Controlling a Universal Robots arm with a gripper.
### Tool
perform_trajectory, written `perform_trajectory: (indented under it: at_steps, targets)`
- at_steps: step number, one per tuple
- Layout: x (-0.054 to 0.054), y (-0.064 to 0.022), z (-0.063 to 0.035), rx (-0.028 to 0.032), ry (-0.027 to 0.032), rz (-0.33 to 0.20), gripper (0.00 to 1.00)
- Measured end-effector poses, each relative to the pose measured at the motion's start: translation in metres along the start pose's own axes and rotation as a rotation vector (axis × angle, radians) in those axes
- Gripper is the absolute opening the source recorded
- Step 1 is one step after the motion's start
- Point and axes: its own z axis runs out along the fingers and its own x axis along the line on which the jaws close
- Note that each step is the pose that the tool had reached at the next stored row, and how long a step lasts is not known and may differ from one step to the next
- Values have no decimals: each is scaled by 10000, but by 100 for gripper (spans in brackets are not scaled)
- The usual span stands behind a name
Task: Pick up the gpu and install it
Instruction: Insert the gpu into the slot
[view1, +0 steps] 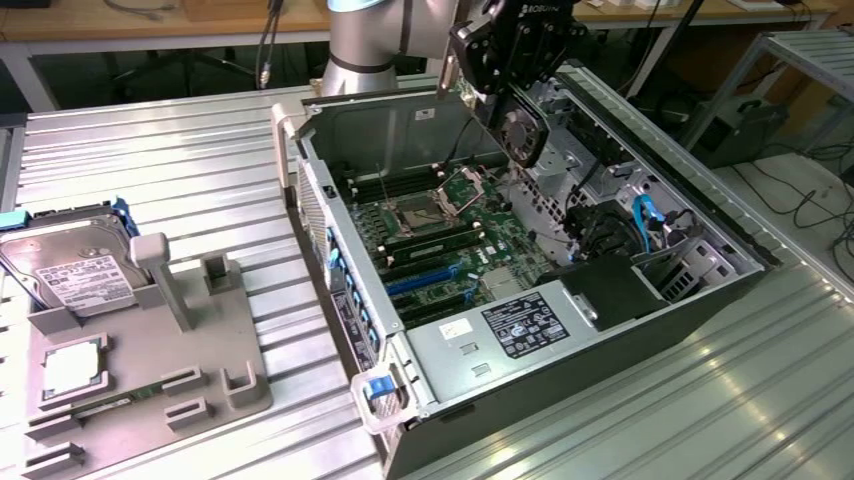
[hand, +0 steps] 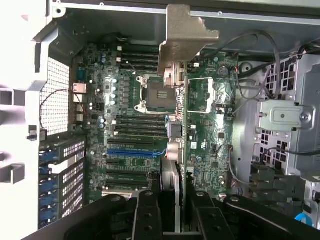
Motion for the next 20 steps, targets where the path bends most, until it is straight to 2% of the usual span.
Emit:
perform_trajectory:
  at_steps: [6, 9, 15, 20]
  targets:
    - [0, 0, 1, -11, 7, -616, 28]
    - [0, -1, 1, -10, 12, -1131, 28]
    - [0, -2, 2, -18, 15, -1583, 28]
    - [1, -2, 3, -31, 24, -2368, 28]
